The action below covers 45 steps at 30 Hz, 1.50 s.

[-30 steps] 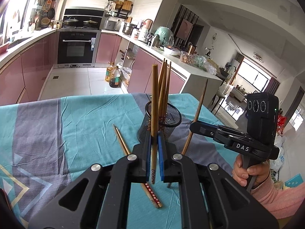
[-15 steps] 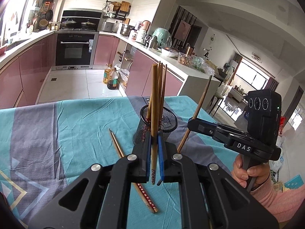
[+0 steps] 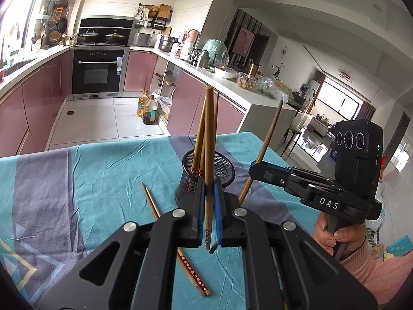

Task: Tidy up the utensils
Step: 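Lift the left chopstick upright over the mesh cup while the right tool carries its own, then lower the left chopstick into the mesh cup while the right tool lowers its own in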

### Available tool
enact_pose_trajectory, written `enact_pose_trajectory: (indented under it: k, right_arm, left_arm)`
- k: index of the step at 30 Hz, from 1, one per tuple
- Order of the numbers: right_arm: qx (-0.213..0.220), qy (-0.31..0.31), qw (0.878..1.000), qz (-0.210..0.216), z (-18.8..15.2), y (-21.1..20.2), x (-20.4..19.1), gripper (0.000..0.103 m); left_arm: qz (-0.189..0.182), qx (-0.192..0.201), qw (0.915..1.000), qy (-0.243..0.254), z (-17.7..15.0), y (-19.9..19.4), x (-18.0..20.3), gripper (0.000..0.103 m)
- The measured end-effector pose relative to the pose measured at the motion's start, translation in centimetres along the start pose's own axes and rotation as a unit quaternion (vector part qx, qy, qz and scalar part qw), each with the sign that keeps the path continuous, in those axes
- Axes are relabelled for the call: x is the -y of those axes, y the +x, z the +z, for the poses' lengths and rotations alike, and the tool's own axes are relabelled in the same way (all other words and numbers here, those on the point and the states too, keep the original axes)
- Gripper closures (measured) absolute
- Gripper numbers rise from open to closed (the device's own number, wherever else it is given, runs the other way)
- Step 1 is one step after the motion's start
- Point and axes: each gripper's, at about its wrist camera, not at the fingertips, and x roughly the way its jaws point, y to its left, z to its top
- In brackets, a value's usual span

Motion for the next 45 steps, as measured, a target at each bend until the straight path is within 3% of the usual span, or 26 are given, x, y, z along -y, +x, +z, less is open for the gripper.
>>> enact_pose_trajectory:
  k: [45]
  right_arm:
    - [0.016, -0.016, 1.000, -0.004, 1.9, -0.1, 0.4, 0.097]
  left_arm:
    - [0.004, 0.009, 0.9993, 0.035, 2.8, 1.0, 2.0, 0.096]
